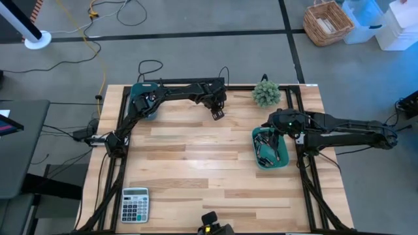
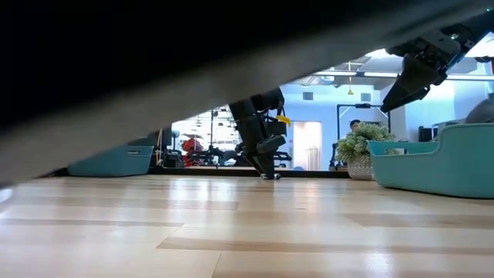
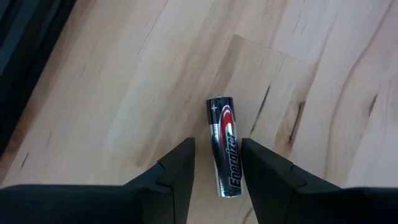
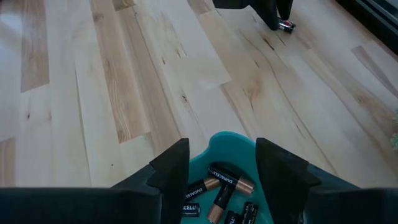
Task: Sort batteries
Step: Put the black-silver battery into the blue bin
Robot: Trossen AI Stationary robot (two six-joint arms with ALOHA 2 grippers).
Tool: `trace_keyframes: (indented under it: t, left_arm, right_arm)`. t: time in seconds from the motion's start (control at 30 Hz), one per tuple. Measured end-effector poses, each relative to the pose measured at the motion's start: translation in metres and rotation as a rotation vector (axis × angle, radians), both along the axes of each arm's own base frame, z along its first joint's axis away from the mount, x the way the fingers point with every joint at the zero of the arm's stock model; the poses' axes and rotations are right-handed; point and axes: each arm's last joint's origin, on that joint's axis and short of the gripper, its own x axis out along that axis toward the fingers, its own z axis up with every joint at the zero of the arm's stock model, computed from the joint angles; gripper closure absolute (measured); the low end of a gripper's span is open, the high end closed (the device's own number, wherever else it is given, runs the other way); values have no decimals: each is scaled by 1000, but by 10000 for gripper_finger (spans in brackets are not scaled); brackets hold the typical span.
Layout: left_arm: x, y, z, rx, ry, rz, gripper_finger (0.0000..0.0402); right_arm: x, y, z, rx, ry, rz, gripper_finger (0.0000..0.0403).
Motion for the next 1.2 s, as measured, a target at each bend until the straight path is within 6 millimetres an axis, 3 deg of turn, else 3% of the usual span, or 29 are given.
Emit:
trace_keyframes:
  t: [0.63, 0.97, 1.2]
  left_arm:
    - [6, 1, 10, -12, -98, 64, 259]
    - [17, -5, 36, -8, -113, 41, 235]
    - [5, 14, 60, -97, -103, 55, 234]
  right_arm:
    - [0, 0, 0, 0, 1, 1, 207]
    - [0, 0, 0, -5, 2, 5, 207]
    - [0, 0, 0, -10, 4, 10, 207]
